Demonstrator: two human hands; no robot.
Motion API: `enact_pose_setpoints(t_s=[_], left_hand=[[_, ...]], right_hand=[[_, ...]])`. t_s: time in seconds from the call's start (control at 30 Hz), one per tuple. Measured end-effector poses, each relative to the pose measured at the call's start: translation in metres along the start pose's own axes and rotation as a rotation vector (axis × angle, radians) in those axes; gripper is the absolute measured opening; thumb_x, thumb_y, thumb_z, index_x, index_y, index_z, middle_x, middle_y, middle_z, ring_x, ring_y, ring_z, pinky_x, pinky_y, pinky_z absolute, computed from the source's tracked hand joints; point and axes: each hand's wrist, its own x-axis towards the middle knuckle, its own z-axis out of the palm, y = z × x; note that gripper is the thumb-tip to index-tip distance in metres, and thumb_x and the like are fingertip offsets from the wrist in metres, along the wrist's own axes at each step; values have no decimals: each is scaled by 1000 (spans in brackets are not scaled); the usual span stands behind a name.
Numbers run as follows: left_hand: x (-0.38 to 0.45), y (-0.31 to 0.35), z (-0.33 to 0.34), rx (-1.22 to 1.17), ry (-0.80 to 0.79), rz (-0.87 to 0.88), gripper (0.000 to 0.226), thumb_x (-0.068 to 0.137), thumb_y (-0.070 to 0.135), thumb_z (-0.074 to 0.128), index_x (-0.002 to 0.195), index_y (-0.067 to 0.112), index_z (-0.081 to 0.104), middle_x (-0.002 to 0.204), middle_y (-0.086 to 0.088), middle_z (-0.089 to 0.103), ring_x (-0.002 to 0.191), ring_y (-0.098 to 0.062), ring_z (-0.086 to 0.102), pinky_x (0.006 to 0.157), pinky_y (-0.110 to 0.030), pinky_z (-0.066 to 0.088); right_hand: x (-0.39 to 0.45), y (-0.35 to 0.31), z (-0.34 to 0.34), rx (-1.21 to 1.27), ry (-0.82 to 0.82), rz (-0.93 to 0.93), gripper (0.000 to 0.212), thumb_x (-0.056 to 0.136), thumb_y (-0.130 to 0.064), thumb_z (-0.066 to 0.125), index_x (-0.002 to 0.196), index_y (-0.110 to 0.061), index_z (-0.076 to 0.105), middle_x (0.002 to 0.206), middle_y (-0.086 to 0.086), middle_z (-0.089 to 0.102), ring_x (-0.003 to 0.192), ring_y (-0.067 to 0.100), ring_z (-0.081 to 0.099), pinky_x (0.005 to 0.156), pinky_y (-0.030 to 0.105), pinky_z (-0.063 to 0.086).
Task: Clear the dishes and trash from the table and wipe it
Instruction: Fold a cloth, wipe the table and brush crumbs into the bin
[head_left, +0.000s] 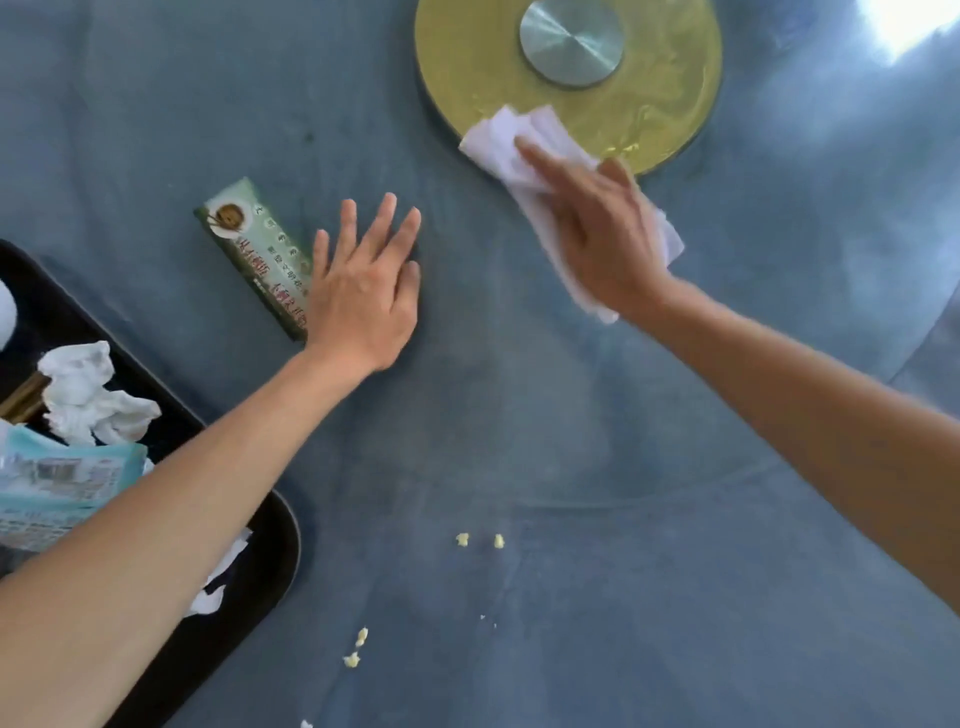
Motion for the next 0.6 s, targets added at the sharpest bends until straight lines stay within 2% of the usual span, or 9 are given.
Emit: enact_pose_setpoints(t_s=[0.07,0.13,0.23,0.3,0.4,0.43,0.5,0.57,0.6], left_hand=[[-15,19,13,22,9,-25,58,105,34,27,162,26,22,171,2,13,158,-30,3,125,-52,3],[-19,20,20,60,50,-53,58,105,34,25,162,27,20,171,4,13,158,-27,4,125,-50,5],[-7,1,14,96,67,-18,57,104,33,24,161,31,21,170,8,16,158,-23,7,126,-50,8],[1,-13,9,87,47,23,57,104,30,25,161,31,22,170,8,16,158,-22,7,126,-50,6],[13,-30,-1,72,49,57,56,105,27,27,161,32,24,170,7,17,158,-22,6,126,-49,3],[18,-37,-4,72,43,67,55,106,27,28,161,31,24,170,6,18,158,-23,7,126,-49,4],[22,-43,-11,63,42,69,54,106,23,29,160,26,28,170,1,19,158,-27,9,126,-52,7],[18,-34,-13,-12,45,15,56,102,19,29,158,17,33,169,-4,20,157,-31,11,125,-56,10],[10,-24,-10,-49,36,-14,57,101,21,29,157,14,34,169,-5,20,157,-31,11,124,-56,9]], right_hand=[[43,30,-4,-121,-6,231,39,107,-24,40,141,-37,55,129,-4,71,94,26,53,82,40,52],[49,41,1,-142,-94,282,41,110,-36,31,145,-43,53,138,-15,64,107,29,53,87,42,50],[9,16,22,-88,-154,112,35,108,-42,39,134,-52,61,131,-5,69,97,33,62,81,41,51],[-52,-22,34,-1,-282,-17,33,104,-38,53,126,-62,59,128,-3,70,89,31,64,77,43,54],[-157,-85,35,227,-547,-451,67,91,-3,60,146,-38,50,146,-12,61,87,25,62,73,33,45],[-172,-99,29,270,-603,-479,66,90,-1,59,147,-34,53,144,-16,61,87,23,58,72,30,37],[-149,-109,20,386,-540,-279,43,94,-10,62,132,-31,68,115,-26,71,78,11,57,64,27,36],[-84,-83,20,285,-281,-63,30,87,-21,72,116,-19,77,78,-15,61,68,-1,52,60,14,37],[-44,-60,16,201,-135,59,34,87,-21,71,120,-14,77,82,-15,59,72,-4,53,66,10,37]])
